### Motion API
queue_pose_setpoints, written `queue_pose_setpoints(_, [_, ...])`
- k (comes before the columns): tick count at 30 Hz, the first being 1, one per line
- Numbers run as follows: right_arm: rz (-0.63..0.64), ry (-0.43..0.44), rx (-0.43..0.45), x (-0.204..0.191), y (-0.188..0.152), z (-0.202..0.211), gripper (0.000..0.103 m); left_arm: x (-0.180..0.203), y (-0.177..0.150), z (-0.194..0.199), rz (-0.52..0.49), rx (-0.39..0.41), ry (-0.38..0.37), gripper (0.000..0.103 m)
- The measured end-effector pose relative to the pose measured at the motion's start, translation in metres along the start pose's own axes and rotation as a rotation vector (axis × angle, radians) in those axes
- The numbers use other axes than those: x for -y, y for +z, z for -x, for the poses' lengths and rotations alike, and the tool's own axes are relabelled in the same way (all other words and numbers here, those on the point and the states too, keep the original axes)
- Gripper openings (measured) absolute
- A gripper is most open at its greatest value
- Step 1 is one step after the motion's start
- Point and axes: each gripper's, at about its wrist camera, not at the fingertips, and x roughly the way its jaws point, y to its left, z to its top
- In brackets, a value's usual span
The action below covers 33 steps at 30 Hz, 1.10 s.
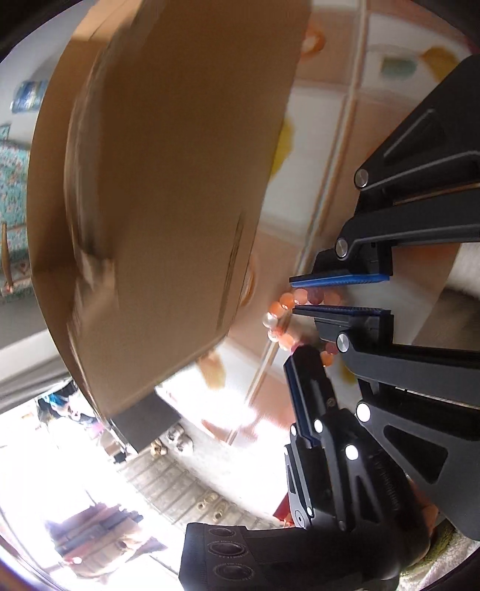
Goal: Organize jewelry
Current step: 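Close the left tool on the pink beaded bracelet while the right tool approaches it, then close the right tool on the bracelet beside the left tool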
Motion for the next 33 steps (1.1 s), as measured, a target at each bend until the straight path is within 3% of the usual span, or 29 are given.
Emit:
queue_pose_setpoints(5, [-0.004,-0.065,0.007,0.024,-0.009,0.017,0.01,0.022,0.003,-0.013,0.002,0.0,-0.024,0.029])
queue_pose_setpoints(9, [-0.014,-0.077,0.017,0.038,-0.014,0.027,0.01,0.044,0.005,-0.023,-0.054,-0.019,-0.007,0.038])
queue_pose_setpoints(19, [-0.004,-0.057,0.02,0.044,-0.014,0.021,0.01,0.094,0.01,-0.045,-0.214,-0.078,0.153,0.037])
queue_pose_setpoints(23, [0.004,-0.043,0.012,0.059,-0.022,0.027,0.01,0.101,0.011,-0.05,-0.226,-0.11,0.169,0.025])
queue_pose_setpoints(33, [0.048,-0.063,-0.017,0.055,-0.025,0.024,0.011,0.106,0.011,-0.053,-0.236,-0.12,0.17,0.021])
